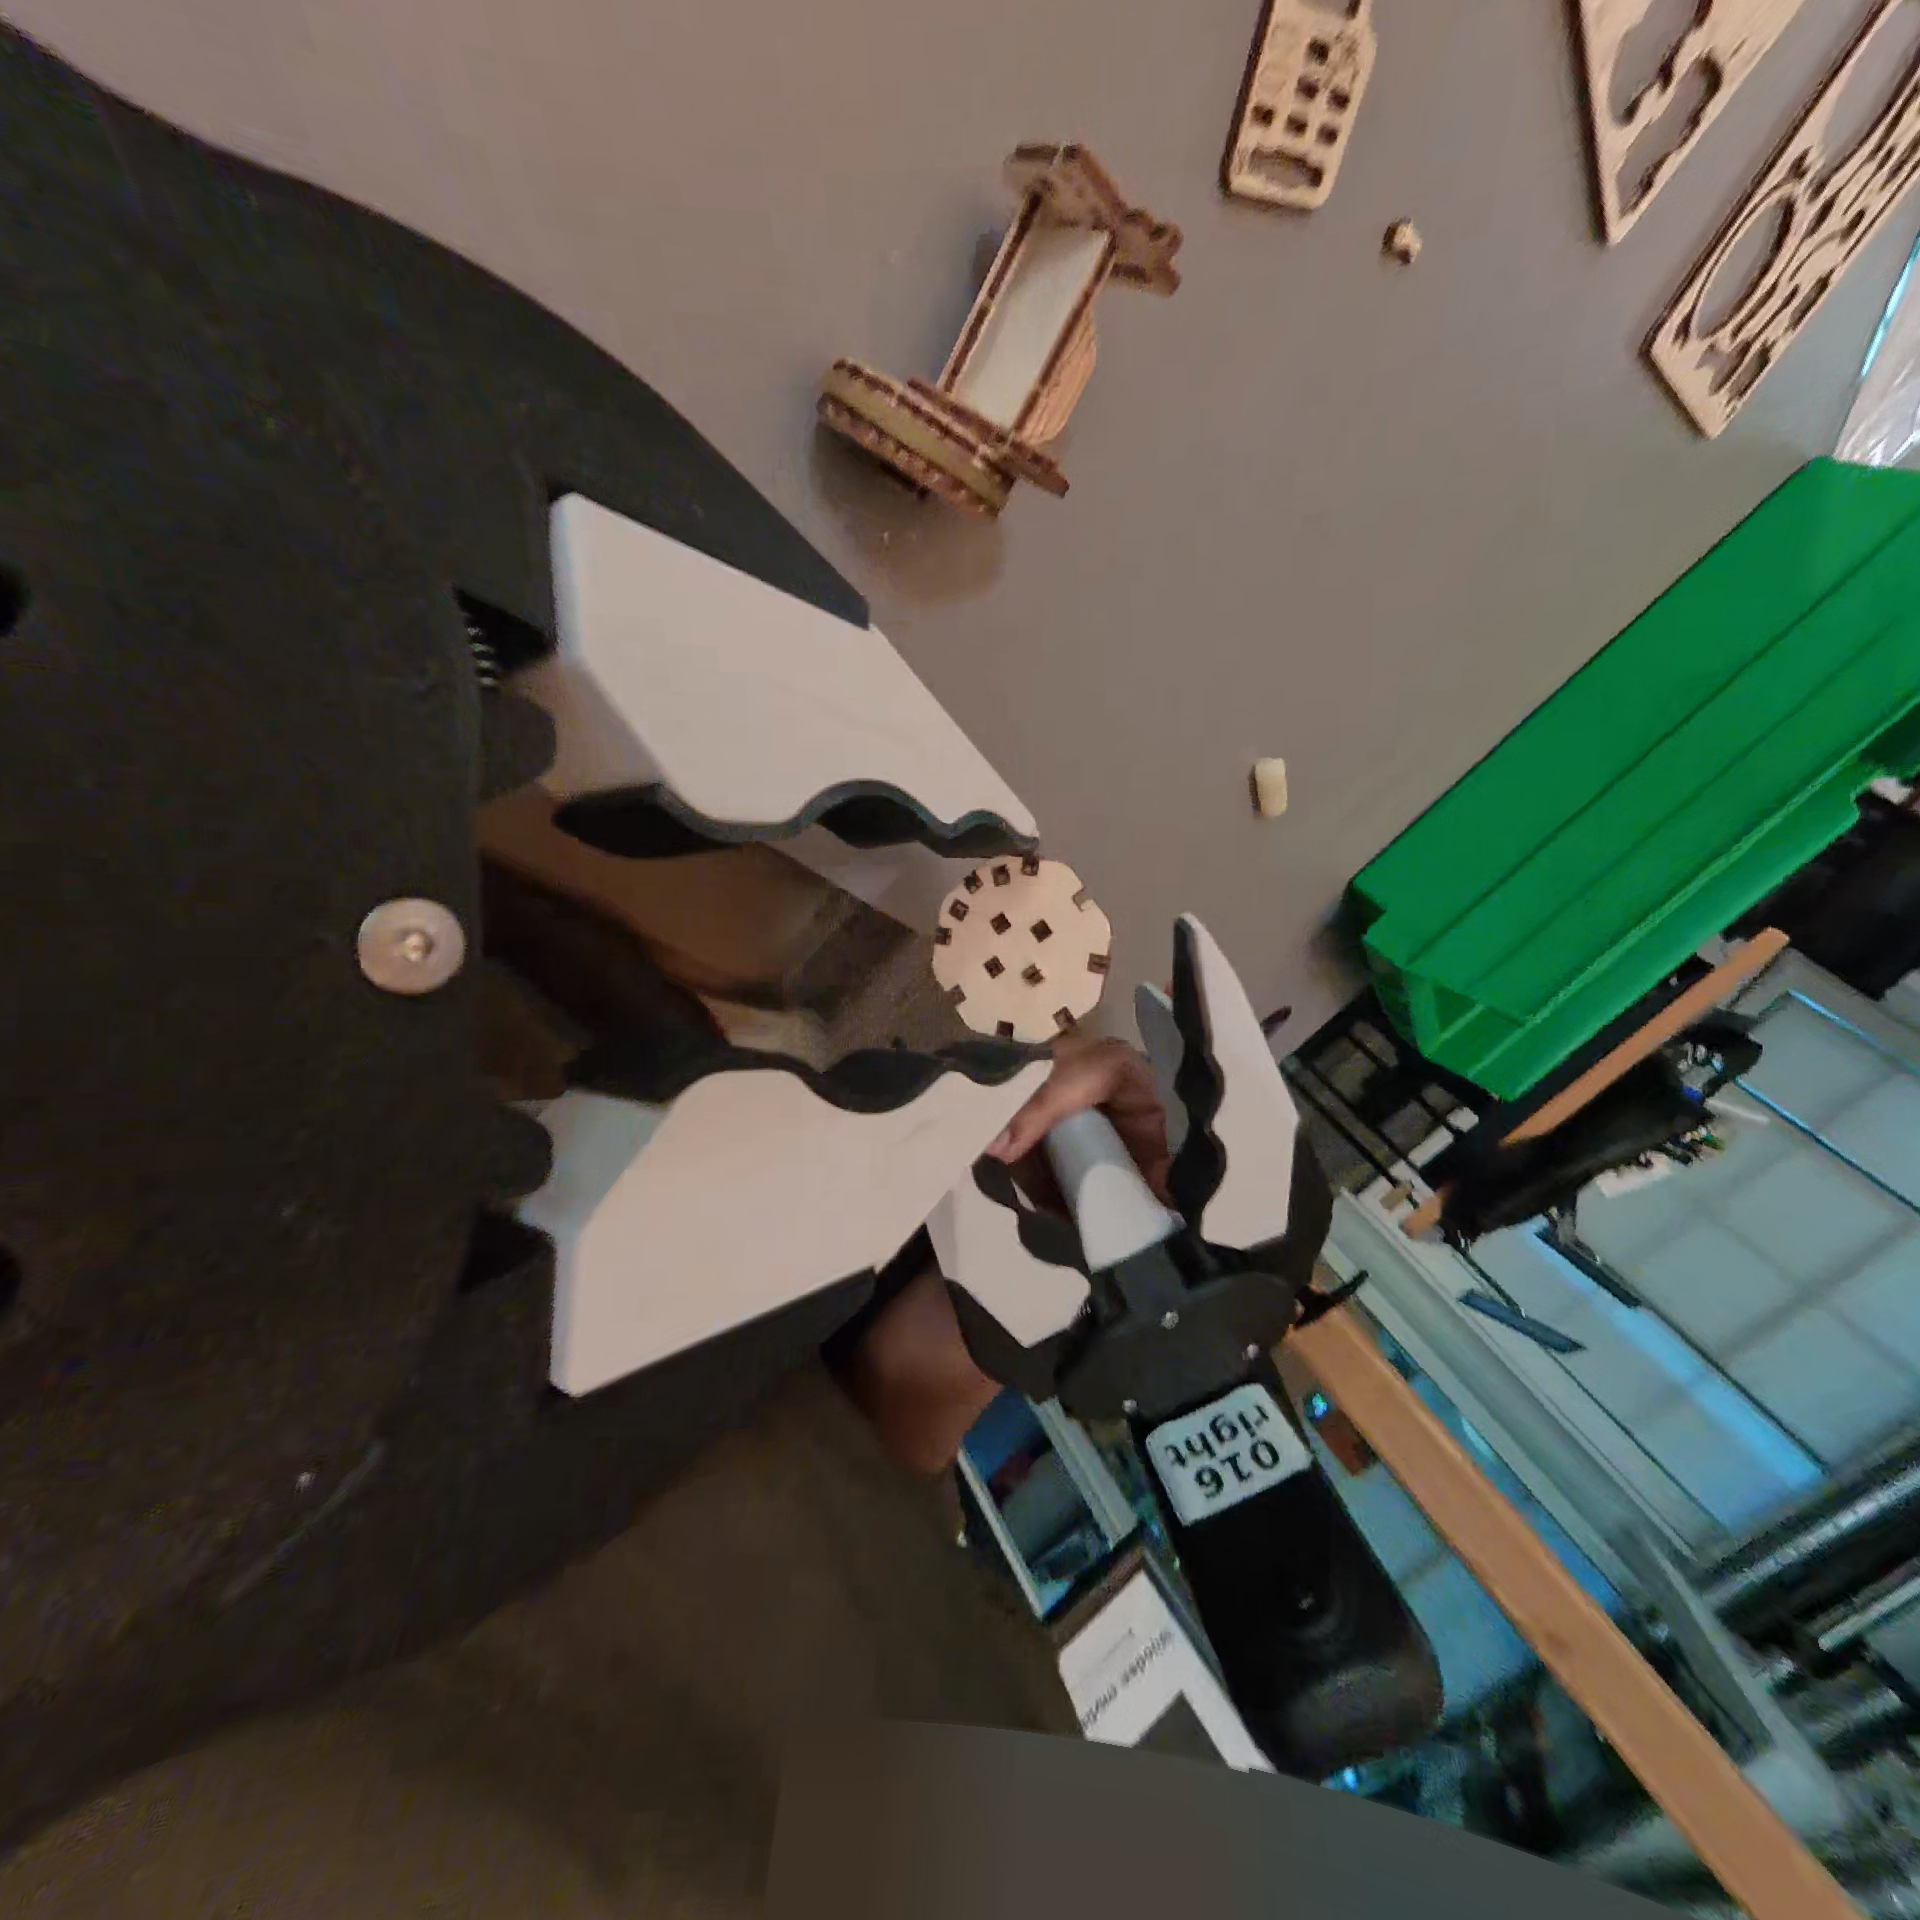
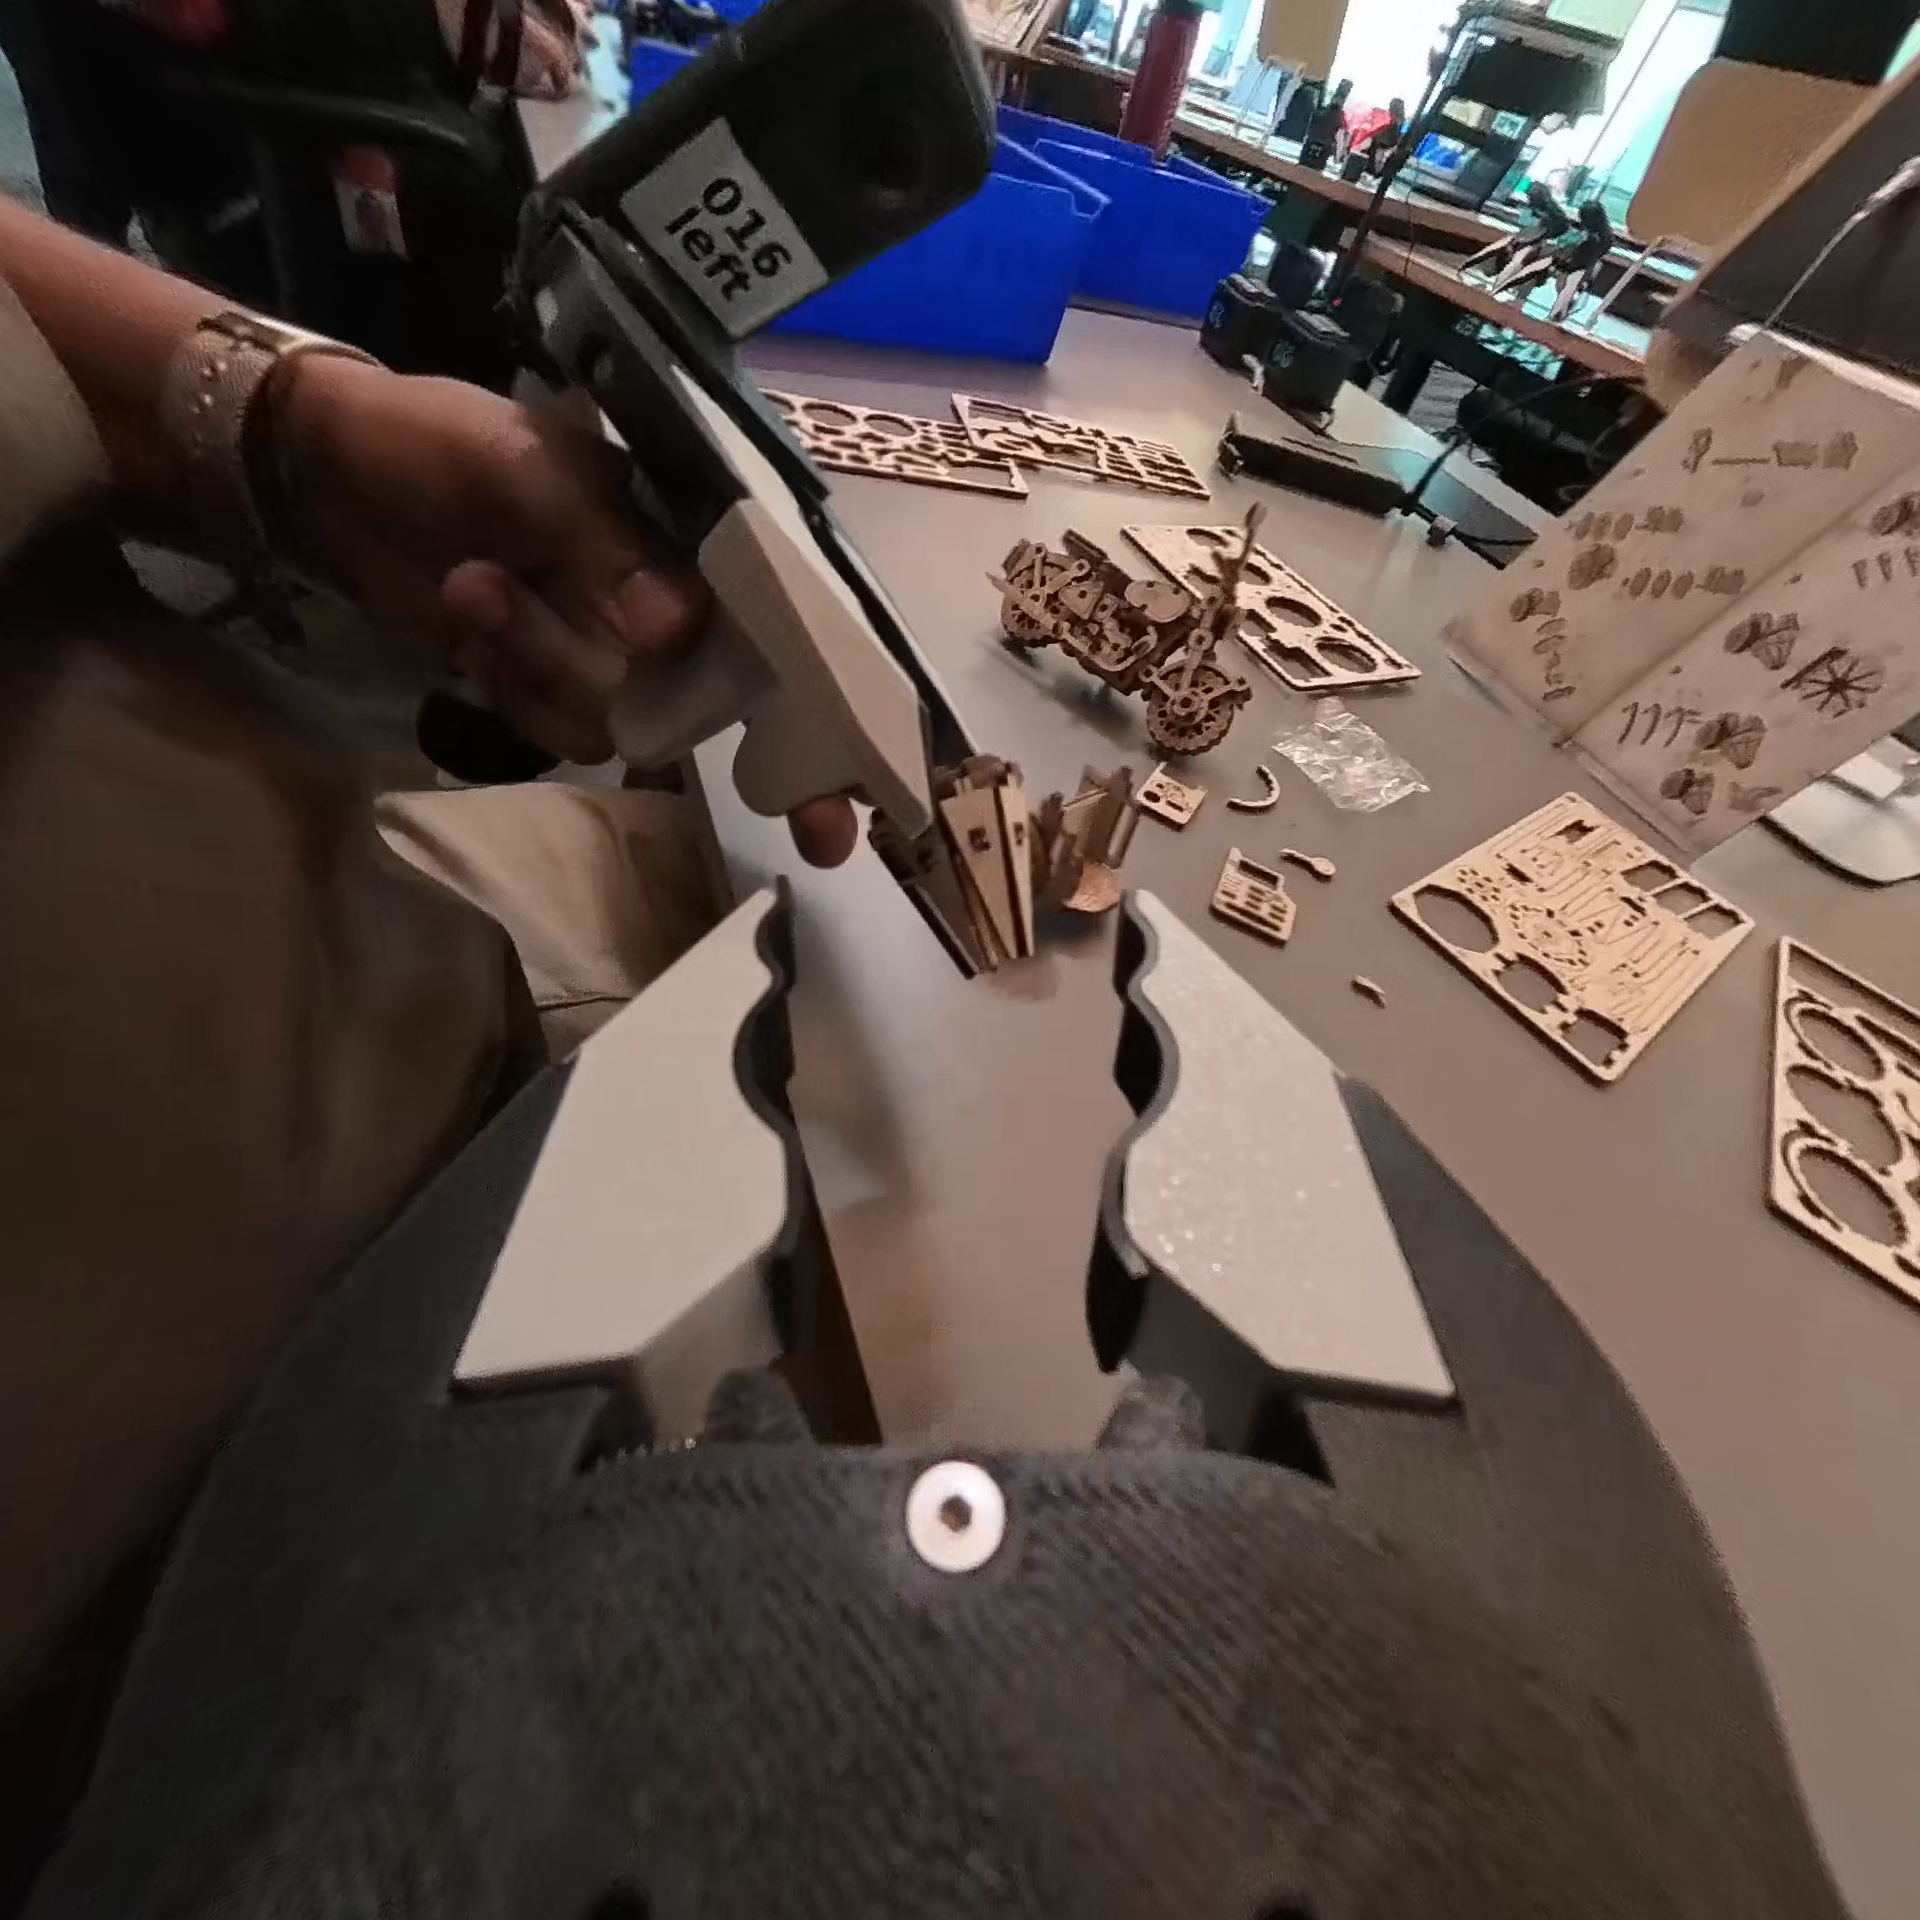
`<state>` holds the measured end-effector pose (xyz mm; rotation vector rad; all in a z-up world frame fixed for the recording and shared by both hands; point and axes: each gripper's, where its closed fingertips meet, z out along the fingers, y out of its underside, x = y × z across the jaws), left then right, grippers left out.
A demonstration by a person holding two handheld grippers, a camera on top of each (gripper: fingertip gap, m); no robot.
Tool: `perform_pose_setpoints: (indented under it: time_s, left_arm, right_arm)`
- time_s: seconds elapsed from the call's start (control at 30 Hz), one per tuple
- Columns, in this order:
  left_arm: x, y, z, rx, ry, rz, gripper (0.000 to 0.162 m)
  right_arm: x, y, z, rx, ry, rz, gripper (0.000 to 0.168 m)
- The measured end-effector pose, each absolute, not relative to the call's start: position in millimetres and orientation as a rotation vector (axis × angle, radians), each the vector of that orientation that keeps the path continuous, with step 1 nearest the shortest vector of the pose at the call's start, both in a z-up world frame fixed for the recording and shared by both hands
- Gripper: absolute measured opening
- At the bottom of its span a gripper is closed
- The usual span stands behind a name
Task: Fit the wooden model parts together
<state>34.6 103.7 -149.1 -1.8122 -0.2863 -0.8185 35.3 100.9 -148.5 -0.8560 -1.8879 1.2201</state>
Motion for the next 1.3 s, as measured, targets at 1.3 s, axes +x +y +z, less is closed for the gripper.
perform_pose_setpoints:
  time_s: [1.3]
  left_arm:
    - [55, 87, -127, -1.541, -0.215, -1.187, 0.033]
  right_arm:
    - [38, 81, -141, -0.817, -1.875, 1.226, 0.033]
